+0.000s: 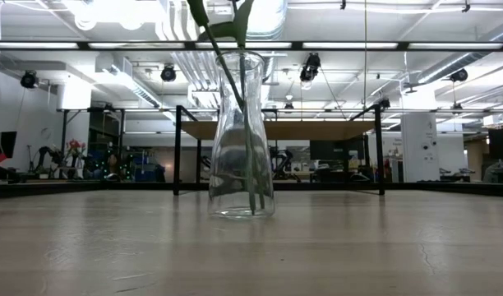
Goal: Pick and place flowers into a vace then onto a shelf
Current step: Adjust the yellow flower in the top transparent vase
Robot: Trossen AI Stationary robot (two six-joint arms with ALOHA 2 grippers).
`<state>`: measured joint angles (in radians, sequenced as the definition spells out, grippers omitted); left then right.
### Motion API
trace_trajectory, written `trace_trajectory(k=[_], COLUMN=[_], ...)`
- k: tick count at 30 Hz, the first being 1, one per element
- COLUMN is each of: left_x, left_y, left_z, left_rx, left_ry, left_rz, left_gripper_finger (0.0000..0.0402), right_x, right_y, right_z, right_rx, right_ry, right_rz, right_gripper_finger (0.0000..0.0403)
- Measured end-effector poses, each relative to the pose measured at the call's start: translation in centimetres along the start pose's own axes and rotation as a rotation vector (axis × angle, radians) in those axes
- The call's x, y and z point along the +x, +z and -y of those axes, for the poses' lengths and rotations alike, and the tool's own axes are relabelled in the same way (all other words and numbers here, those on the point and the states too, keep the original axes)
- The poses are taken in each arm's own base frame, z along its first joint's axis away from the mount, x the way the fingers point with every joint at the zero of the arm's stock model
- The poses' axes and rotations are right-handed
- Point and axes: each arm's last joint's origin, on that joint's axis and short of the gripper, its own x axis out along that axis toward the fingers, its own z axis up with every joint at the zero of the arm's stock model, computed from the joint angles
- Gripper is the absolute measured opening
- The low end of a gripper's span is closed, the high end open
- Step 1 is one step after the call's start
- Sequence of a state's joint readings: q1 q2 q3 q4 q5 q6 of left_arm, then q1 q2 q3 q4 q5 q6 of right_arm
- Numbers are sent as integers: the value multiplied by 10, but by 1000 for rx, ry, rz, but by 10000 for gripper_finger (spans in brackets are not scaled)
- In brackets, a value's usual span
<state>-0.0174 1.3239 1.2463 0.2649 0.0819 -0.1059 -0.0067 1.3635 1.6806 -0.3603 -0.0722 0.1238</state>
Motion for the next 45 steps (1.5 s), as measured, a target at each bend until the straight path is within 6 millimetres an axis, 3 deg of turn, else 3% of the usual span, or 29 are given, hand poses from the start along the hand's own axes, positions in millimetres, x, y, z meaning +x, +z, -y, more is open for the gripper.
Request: trace_trajectory(k=[5, 14, 19, 36, 40, 45], left_x=[0, -1, -1, -1, -1, -3], left_y=[1, 1, 0, 0, 0, 2], left_z=[-2, -6, -6, -6, -6, -5], left_rx=[2, 20, 21, 22, 21, -10], left_ry=[17, 31, 30, 30, 28, 24], left_rz=[6, 1, -3, 0, -1, 1], left_gripper_finger=[3, 3, 3, 10, 43, 123], right_x=[-12, 21, 25, 26, 26, 18], right_y=[6, -8, -9, -6, -6, -3], right_z=[-2, 2, 5, 5, 5, 4], right_rx=[-6, 21, 9, 11, 13, -2], right_ry=[16, 12, -54, -46, -46, -45], right_rz=[21, 3, 8, 42, 42, 45], right_gripper_finger=[277, 287, 270, 102, 53, 13])
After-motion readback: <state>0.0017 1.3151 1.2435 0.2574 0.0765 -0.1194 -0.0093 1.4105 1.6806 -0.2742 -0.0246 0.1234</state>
